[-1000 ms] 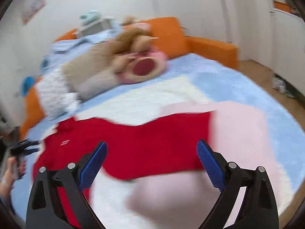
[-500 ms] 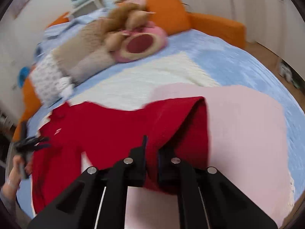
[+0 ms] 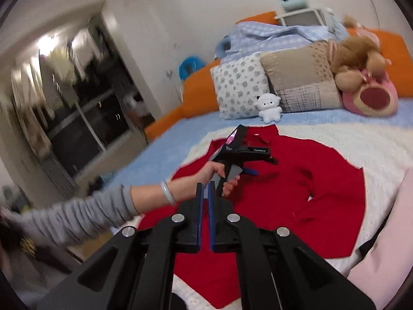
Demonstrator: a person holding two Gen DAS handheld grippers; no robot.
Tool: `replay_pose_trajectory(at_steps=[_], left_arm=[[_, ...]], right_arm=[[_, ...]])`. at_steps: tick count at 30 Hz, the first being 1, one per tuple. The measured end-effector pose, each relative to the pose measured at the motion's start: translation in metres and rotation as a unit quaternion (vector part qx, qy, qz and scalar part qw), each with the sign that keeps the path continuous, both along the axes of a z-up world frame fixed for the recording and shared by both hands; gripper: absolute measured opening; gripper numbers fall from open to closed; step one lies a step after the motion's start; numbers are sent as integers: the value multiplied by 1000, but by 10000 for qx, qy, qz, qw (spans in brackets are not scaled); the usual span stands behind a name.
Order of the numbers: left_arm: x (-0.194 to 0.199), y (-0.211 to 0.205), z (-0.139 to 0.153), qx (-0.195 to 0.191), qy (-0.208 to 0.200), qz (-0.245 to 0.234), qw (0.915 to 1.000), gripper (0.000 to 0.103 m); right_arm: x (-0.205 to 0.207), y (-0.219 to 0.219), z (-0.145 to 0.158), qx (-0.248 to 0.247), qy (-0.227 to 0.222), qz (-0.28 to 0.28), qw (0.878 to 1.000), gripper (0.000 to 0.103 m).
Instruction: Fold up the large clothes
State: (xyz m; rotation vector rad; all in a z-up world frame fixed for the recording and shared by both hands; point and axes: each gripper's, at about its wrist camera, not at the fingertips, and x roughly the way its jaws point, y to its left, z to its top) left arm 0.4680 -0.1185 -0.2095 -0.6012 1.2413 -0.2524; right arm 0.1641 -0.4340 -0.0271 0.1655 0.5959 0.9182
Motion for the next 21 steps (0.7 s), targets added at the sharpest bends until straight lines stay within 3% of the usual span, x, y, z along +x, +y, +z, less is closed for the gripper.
replay_pose_trajectory(at_steps=[1, 3, 4, 8, 13, 16, 18, 19, 20, 21], left_arm=[[-2, 3, -5, -9, 47, -4, 10000, 91], [-5, 5, -11, -15, 86, -50, 9999, 90], [-4, 4, -14, -17, 85, -77, 9999, 90], [-7, 6, -17, -58, 60, -92, 9999, 90], [-9, -3, -11, 71, -100, -355, 9993, 90], [-11, 0, -7, 17, -146, -446, 9989, 90], [-12, 6, -3, 1, -157, -457, 9988, 90], [-12, 9, -2, -4, -165, -454, 9988, 90], [-11, 10, 1, 0, -177, -448, 9988, 90], [-11, 14, 3, 15, -197, -443, 9988, 90]], right_arm=[[-1, 8, -5, -381, -143, -187, 9990, 9], [4, 16, -19, -955, -199, -578, 9935, 53], [9, 20, -33, -1287, -219, -866, 9877, 93], [38, 46, -96, -2260, -114, -1181, 9669, 91], [70, 79, -177, -2940, 318, -1032, 9497, 85], [85, 100, -215, -3685, 210, -1136, 9224, 83], [97, 105, -235, -4092, 277, -1207, 9040, 73], [101, 103, -238, -3936, 422, -1176, 9108, 66], [104, 99, -237, -3742, 553, -1171, 9183, 42], [105, 93, -234, -3584, 654, -1228, 9231, 39]])
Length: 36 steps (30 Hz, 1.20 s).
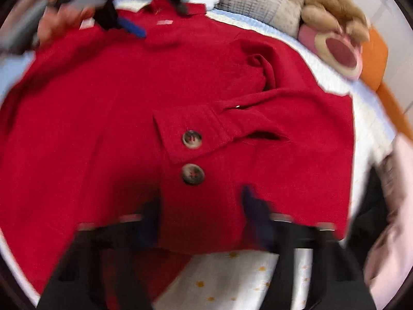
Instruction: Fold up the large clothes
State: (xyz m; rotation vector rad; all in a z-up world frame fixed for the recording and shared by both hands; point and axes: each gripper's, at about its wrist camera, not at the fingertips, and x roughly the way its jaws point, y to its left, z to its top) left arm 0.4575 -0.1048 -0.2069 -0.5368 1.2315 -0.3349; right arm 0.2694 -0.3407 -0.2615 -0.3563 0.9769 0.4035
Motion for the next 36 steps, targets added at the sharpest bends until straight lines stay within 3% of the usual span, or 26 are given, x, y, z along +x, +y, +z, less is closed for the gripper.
replay_pose_trajectory(at_steps=[2, 6, 10, 13, 18, 20, 24, 27, 28, 29, 33, 34, 35, 36], left_arm=[[1, 8, 6, 9, -70, 69, 10000, 90], [7, 23, 14, -208, -91, 248, 9994, 90], [13, 24, 18, -466, -164, 265, 9984, 90], [18, 22, 12, -803, -92, 240, 9964, 90], [26, 22, -12, -1495, 77, 406, 9879, 90], [29, 22, -25, -1814, 157, 388, 9825, 90], [31, 22, -31, -2032, 4, 292, 9787, 87], [33, 20, -31, -1342, 38, 220, 9907, 50], [34, 19, -33, -1147, 78, 208, 9932, 22], [34, 19, -36, -959, 115, 167, 9952, 7], [28, 26, -37, -703, -34, -48, 9975, 11], [24, 27, -32, -625, -109, -143, 9979, 24], [17, 32, -26, -659, -195, -203, 9974, 42], [8, 38, -21, -682, -270, -228, 9970, 53]], right_arm=[[1, -11, 15, 511, 18, -51, 9987, 30], [0, -46, 61, 1927, 110, -52, 9812, 30], [-28, -54, 135, 3277, -71, 693, 9422, 30], [-61, -33, 176, 3700, -197, 1560, 9156, 30], [-91, 13, 180, 3627, 47, 2443, 8993, 30], [-91, 29, 163, 3544, 278, 2591, 8980, 30], [-92, 47, 121, 3523, 812, 2508, 8980, 30], [-93, 57, 88, 3472, 1125, 2391, 8998, 30], [-93, 61, 76, 3432, 1179, 2344, 9019, 30], [-102, 66, 68, 3385, 1231, 2340, 9031, 30], [-120, 88, 41, 2960, 1360, 2490, 9121, 36], [-126, 94, 37, 2710, 1327, 2523, 9194, 48], [-132, 98, 36, 2521, 1313, 2569, 9237, 71], [-140, 102, 36, 2275, 1300, 2631, 9285, 82]])
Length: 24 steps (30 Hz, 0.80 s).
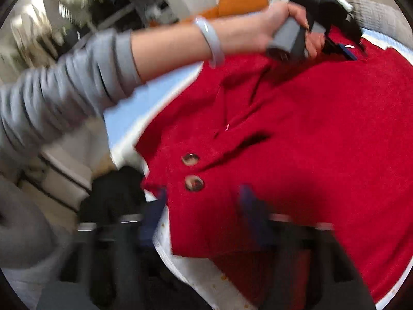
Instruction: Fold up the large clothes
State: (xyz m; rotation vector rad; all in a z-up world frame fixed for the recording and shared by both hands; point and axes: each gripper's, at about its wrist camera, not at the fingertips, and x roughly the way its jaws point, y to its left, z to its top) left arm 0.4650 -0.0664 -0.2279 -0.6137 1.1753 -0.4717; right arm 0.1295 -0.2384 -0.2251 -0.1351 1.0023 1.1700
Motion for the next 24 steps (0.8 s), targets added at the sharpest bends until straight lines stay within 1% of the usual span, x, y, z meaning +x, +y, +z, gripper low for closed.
replay_pose_trajectory(at_steps=[1, 2, 3, 4, 5, 6, 7, 8, 10, 11, 13, 15, 16, 17, 19, 21, 22, 24], left_arm=[[-12, 10, 11, -1, -166, -11, 9999, 75], [-25, 20, 22, 131, -357, 36, 9993, 90], [-39, 32, 33, 227, -573, 72, 9981, 91], [-54, 48, 43, 237, -748, 37, 9969, 91], [-71, 67, 52, 163, -844, 14, 9963, 91], [-89, 90, 60, 94, -888, 69, 9960, 91], [-102, 106, 65, 90, -911, 152, 9957, 91], [-124, 132, 70, 145, -921, 282, 9952, 92], [-166, 173, 74, 475, -903, 493, 9936, 92], [-189, 192, 74, 658, -897, 567, 9922, 92], [-239, 227, 68, 1027, -799, 670, 9892, 92], [-283, 255, 59, 1259, -700, 773, 9865, 92], [-304, 268, 53, 1267, -628, 827, 9865, 92], [-325, 282, 45, 1152, -545, 891, 9878, 92], [-357, 305, 31, 769, -442, 1107, 9899, 92], [-377, 320, 19, 447, -388, 1306, 9897, 92], [-389, 330, 13, 296, -405, 1451, 9881, 92], [-405, 341, 6, 67, -416, 1611, 9860, 92]], right_arm=[[-6, 0, 3, -102, -101, 11, 9999, 93], [-16, 0, 13, -123, -238, 102, 9996, 93], [-22, -3, 18, -100, -274, 185, 9994, 94], [-28, -4, 27, -74, -333, 246, 9991, 97], [-36, -5, 39, -44, -473, 273, 9985, 98], [-44, -5, 51, -14, -675, 307, 9972, 98], [-49, -4, 59, 6, -824, 333, 9960, 98], [-59, 2, 72, 33, -1086, 376, 9934, 98], [-71, 18, 79, 41, -1408, 448, 9890, 98], [-72, 34, 84, 3, -1561, 508, 9864, 98], [-72, 71, 86, -97, -1662, 616, 9841, 98], [-71, 107, 82, -112, -1693, 699, 9830, 98], [-71, 129, 78, -133, -1707, 779, 9821, 98], [-72, 146, 72, -156, -1727, 839, 9813, 97], [-76, 184, 60, -294, -1732, 1009, 9793, 95], [-80, 220, 39, -591, -1695, 1203, 9764, 92], [-81, 236, 28, -775, -1679, 1320, 9739, 91], [-85, 263, 2, -1285, -1667, 1552, 9652, 91]])
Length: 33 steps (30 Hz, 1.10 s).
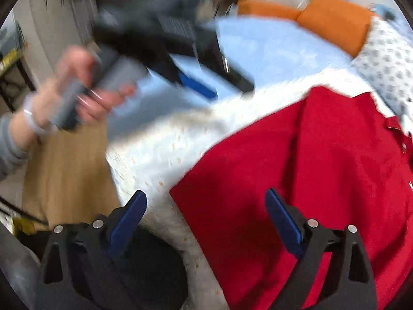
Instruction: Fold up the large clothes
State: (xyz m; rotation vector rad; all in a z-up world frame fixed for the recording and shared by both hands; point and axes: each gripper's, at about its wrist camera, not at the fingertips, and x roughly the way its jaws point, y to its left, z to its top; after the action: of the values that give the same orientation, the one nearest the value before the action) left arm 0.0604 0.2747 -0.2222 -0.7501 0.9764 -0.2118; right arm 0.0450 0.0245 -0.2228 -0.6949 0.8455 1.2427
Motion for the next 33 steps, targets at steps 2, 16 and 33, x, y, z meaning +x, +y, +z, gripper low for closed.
replay_pose_trajectory(at_steps=[2, 16, 33], left_arm=[[-13, 8, -11, -295, -93, 138, 9994, 92], [-43, 31, -40, -889, -173, 398, 9951, 92], [109, 60, -24, -1838, -494, 792, 9785, 92]], right_arm=[[-2, 16, -23, -501, -143, 155, 9985, 87], [-19, 45, -60, -923, -1506, 25, 9843, 67], [110, -95, 42, 2346, 2844, -1346, 9197, 45]])
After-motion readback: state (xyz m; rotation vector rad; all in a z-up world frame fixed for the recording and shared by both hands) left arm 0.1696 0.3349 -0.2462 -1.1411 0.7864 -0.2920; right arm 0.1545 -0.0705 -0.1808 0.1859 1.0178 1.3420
